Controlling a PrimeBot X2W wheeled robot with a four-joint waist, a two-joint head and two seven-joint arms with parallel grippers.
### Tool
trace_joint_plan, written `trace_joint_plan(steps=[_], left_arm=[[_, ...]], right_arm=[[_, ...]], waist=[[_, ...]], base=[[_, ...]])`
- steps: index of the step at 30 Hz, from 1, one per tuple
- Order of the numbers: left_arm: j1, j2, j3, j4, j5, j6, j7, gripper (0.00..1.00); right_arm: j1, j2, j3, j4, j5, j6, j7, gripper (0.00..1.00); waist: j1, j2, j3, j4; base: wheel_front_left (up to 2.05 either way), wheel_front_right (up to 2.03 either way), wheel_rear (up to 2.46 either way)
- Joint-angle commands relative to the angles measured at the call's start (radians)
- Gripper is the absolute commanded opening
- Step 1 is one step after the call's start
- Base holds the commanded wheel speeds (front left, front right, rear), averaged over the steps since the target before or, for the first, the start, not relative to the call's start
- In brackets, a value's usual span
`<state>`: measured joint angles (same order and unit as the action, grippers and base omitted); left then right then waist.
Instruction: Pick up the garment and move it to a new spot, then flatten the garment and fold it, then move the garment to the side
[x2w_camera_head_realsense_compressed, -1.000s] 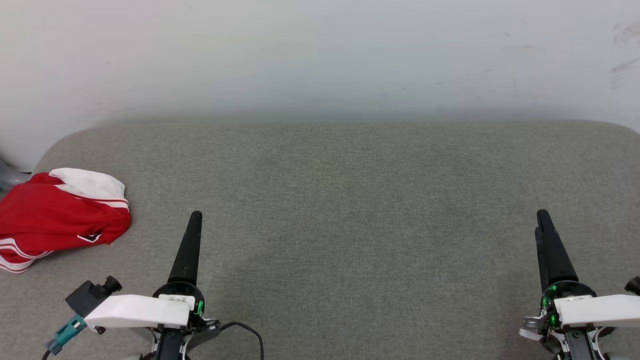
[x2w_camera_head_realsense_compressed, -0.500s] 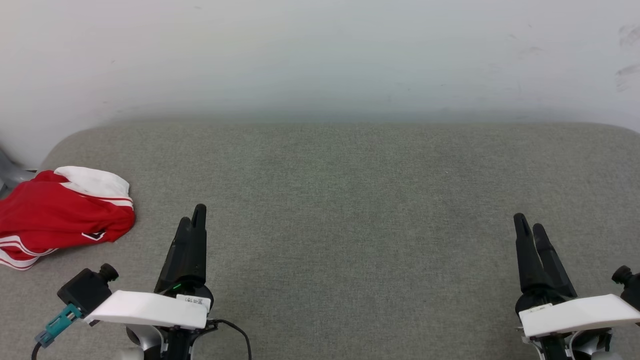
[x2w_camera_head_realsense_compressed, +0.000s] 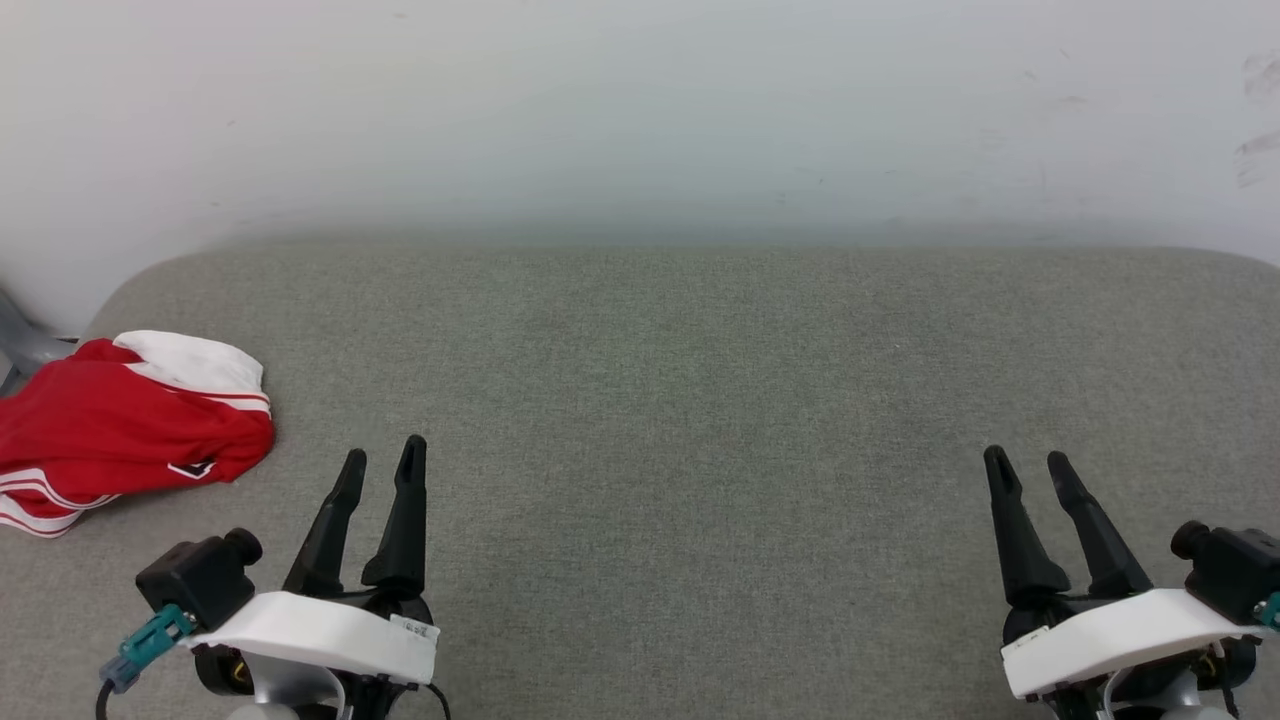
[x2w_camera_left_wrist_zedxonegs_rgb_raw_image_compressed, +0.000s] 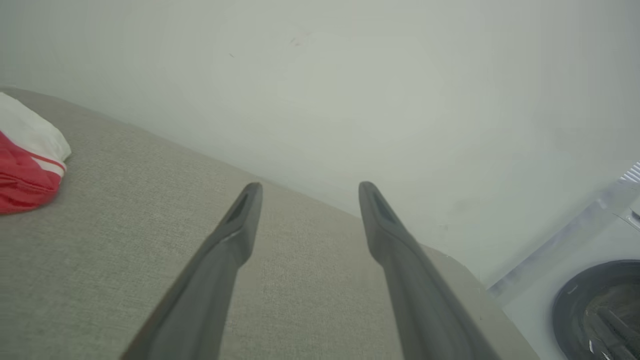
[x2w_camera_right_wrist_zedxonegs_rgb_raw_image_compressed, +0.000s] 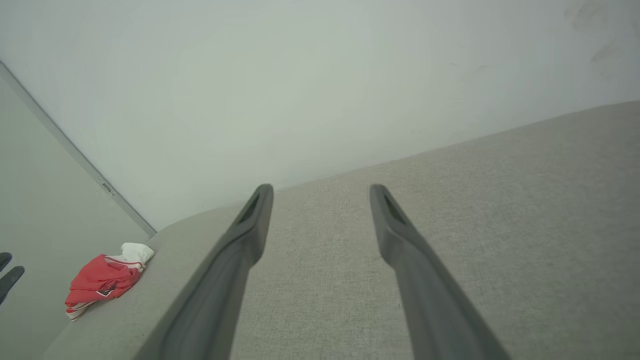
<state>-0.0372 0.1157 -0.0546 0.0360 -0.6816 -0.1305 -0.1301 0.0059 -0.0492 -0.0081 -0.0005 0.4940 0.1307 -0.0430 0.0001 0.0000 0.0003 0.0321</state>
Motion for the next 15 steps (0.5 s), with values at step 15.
trace_joint_plan(steps=[15], left_arm=[[0.002,0.025,0.007,0.067,0.287,0.024,-0.046,1.0]], right_arm=[[0.031,-0.002,-0.062,-0.067,-0.253,0.0,0.033,1.0]], waist=[[0.0,0.0,0.001,0.005]], base=[[0.0,0.0,0.0]])
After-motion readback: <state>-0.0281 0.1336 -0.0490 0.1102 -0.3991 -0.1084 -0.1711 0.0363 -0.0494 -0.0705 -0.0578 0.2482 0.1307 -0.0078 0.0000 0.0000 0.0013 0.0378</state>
